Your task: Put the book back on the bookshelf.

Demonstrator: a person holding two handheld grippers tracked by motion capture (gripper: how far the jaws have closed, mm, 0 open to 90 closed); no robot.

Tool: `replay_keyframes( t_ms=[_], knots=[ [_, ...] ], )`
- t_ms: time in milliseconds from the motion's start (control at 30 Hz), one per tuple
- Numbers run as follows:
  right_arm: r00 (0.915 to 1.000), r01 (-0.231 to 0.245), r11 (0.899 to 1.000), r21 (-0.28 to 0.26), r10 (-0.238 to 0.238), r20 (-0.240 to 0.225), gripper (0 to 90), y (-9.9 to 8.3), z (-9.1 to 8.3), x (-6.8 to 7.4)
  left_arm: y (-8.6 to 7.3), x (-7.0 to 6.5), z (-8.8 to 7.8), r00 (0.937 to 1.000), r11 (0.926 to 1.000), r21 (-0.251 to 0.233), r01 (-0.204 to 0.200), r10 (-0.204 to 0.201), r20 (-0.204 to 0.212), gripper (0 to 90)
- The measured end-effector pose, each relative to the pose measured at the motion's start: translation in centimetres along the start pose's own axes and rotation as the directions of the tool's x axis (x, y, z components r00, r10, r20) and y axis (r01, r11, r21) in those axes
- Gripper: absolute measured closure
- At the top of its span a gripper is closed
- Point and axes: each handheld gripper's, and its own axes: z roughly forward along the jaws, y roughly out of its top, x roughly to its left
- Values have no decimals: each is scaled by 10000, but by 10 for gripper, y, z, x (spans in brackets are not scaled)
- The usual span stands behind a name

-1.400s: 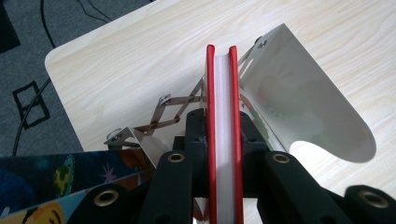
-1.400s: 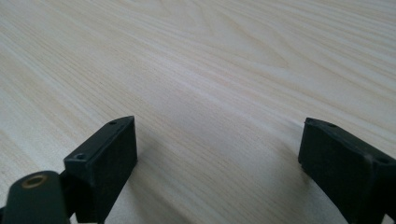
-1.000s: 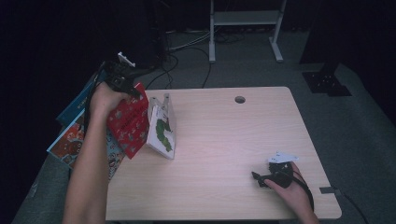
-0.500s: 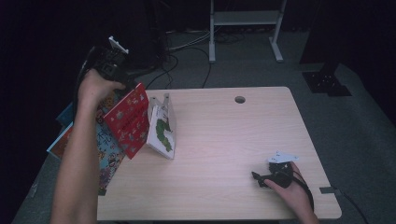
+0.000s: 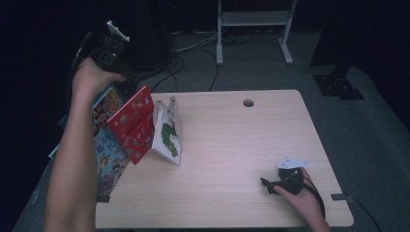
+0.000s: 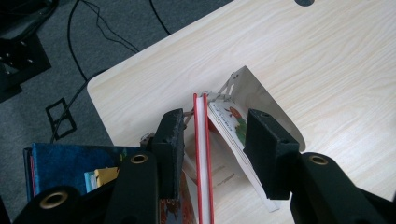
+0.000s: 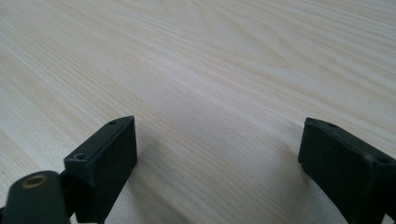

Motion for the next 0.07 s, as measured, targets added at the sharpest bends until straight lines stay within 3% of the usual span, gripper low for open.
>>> replay_keyframes(
  t_ms=[67],
  knots=[
    [10000,-1,10000,0,1,-1,108,0,0,0,0,0,-1,10000,10000,-64,-5,5,-15,559]
  ],
)
